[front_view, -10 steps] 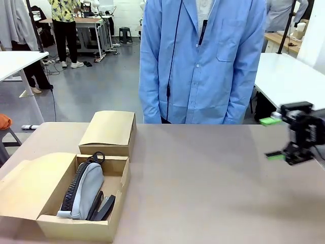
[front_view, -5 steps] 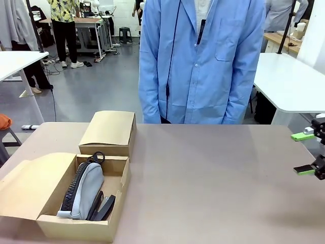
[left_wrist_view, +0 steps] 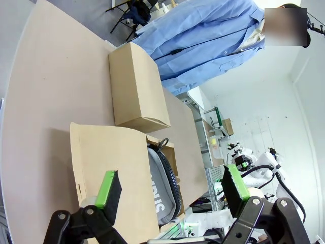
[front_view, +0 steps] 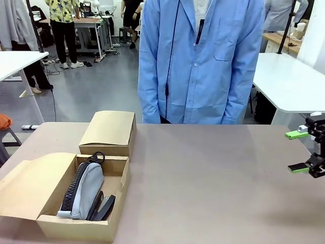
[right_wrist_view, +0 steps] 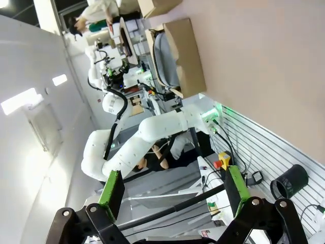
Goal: Place items inside the box.
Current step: Close the lid of the Mailer Box closest to the robot.
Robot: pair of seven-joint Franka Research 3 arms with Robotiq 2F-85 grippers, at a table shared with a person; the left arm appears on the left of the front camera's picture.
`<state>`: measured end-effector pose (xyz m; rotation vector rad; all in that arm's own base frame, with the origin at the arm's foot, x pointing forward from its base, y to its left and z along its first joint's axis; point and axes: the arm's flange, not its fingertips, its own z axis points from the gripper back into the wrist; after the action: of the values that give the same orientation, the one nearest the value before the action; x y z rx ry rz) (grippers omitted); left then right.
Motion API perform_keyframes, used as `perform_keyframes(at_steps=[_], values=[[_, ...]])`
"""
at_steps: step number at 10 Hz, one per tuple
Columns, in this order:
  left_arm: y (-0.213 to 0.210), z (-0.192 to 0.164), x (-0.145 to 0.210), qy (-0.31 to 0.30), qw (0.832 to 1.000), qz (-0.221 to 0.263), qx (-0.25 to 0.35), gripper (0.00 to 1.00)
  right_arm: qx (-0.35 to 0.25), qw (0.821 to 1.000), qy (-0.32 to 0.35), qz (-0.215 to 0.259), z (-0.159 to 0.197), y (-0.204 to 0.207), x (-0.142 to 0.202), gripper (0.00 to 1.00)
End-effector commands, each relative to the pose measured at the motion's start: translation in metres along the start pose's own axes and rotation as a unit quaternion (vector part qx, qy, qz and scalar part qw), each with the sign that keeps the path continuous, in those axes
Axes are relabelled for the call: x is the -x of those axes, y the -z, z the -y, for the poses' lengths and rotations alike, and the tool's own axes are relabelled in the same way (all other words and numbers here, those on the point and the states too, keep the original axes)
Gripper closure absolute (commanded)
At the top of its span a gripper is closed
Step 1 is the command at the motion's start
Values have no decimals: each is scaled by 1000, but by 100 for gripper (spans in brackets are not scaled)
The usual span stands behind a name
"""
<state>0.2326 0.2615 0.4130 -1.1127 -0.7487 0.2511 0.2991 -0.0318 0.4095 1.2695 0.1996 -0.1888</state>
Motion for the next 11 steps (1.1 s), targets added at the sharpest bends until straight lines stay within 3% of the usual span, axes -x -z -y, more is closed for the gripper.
perform_keyframes(at_steps=[1,2,3,4,5,6,8,10,11], values=[[1,0,0,8,1000,6,9,0,-9,1000,6,1,-3,0,-1,0],[0,0,0,0,1000,0,0,0,-9,1000,6,1,-3,0,-1,0],[18,16,4,146,989,-4,-35,0,-9,1000,6,1,-3,0,-1,0],[45,30,9,303,952,-17,-23,0,-9,1000,6,1,-3,0,-1,0],[77,40,20,448,893,-28,-37,0,-9,1000,6,1,-3,0,-1,0],[97,47,31,517,854,-57,-1,0,-9,1000,6,1,-3,0,-1,0],[115,51,55,628,773,-87,29,0,-9,1000,6,1,-3,0,-1,0],[115,38,79,686,718,-93,70,0,-9,1000,6,1,-3,0,-1,0],[117,39,71,694,714,-79,-43,0,-9,1000,6,1,-3,0,-1,0]])
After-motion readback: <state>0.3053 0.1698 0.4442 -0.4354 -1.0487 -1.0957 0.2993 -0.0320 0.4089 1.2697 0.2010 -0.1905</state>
